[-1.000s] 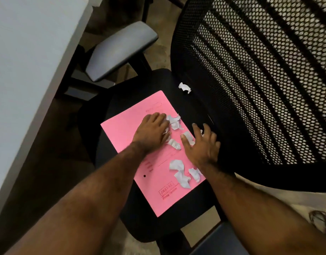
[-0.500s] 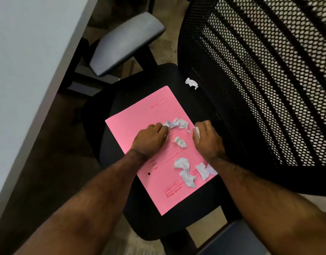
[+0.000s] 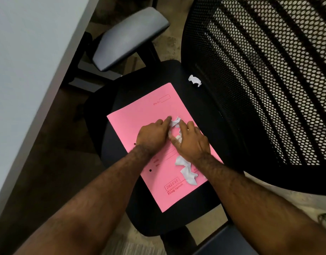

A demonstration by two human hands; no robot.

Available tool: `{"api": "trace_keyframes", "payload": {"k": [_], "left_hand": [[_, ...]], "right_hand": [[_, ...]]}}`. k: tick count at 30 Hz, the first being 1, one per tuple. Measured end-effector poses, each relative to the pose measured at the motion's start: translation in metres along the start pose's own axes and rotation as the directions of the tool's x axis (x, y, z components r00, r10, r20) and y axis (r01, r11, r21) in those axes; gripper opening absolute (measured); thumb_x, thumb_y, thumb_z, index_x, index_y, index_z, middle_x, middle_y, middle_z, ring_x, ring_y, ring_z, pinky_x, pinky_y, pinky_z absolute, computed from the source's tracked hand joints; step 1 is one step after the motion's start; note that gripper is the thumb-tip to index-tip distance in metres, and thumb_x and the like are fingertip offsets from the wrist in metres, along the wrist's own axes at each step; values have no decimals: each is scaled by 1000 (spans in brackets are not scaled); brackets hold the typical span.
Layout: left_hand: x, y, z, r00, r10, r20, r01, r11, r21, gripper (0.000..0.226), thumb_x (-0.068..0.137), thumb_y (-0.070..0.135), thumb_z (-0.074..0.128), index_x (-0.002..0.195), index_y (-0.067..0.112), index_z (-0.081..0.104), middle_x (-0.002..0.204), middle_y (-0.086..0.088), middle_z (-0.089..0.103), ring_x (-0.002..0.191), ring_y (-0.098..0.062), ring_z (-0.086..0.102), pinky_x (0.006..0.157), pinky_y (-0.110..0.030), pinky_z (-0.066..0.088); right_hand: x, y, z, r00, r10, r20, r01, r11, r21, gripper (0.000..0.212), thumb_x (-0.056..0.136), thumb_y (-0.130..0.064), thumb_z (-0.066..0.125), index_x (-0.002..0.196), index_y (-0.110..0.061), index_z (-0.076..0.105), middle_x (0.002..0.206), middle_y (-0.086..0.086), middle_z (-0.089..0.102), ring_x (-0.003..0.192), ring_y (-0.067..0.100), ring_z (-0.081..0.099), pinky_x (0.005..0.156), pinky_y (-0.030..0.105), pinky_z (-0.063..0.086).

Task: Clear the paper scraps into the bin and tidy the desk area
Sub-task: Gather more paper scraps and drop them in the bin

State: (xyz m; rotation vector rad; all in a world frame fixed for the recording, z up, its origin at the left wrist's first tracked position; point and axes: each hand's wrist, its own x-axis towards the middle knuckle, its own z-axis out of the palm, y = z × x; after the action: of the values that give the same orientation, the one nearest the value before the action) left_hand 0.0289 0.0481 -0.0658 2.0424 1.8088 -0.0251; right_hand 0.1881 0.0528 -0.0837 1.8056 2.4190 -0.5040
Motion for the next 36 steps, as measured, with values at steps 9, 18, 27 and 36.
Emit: {"api": "trace_keyframes", "payload": {"k": [9, 18, 27, 36], "left_hand": [[-26, -6, 13, 998, 60, -28, -60, 998, -1, 43, 95, 32, 51, 133, 12, 45, 110, -9, 63, 87, -24, 61, 68, -35, 52], [-58, -8, -27, 832, -525, -179, 346, 744, -571, 20, 99, 18, 42, 100, 7, 59, 90, -6, 64, 73, -21, 56, 62, -29, 38], [-213, -22, -42, 616, -766, -187, 436, 528, -729, 29, 95, 19, 41, 95, 0, 63, 88, -17, 68, 79, -33, 65, 69, -39, 51], [-450, -60, 10, 163, -975, -154, 515, 217, -829, 15, 93, 12, 54, 93, 3, 65, 87, -15, 71, 78, -33, 66, 63, -24, 35]], "right_hand": [[-3, 5, 7, 972, -203, -120, 182, 969, -167, 21, 90, -31, 63, 92, -11, 56, 77, 9, 55, 59, 22, 56, 43, 25, 32], [-10, -23, -28, 981, -12, -195, 66, 960, 274, 27, 102, -28, 39, 100, -6, 54, 91, 12, 59, 70, 28, 61, 61, 36, 54], [-103, -147, -24, 926, -324, -194, 376, 842, 386, 16, 100, -19, 44, 107, -11, 56, 94, 8, 62, 73, 30, 61, 59, 42, 54], [-248, -297, 44, 711, -699, -79, 678, 651, 342, 37, 93, -17, 44, 128, -19, 55, 98, 10, 61, 64, 31, 64, 51, 43, 56]]}}
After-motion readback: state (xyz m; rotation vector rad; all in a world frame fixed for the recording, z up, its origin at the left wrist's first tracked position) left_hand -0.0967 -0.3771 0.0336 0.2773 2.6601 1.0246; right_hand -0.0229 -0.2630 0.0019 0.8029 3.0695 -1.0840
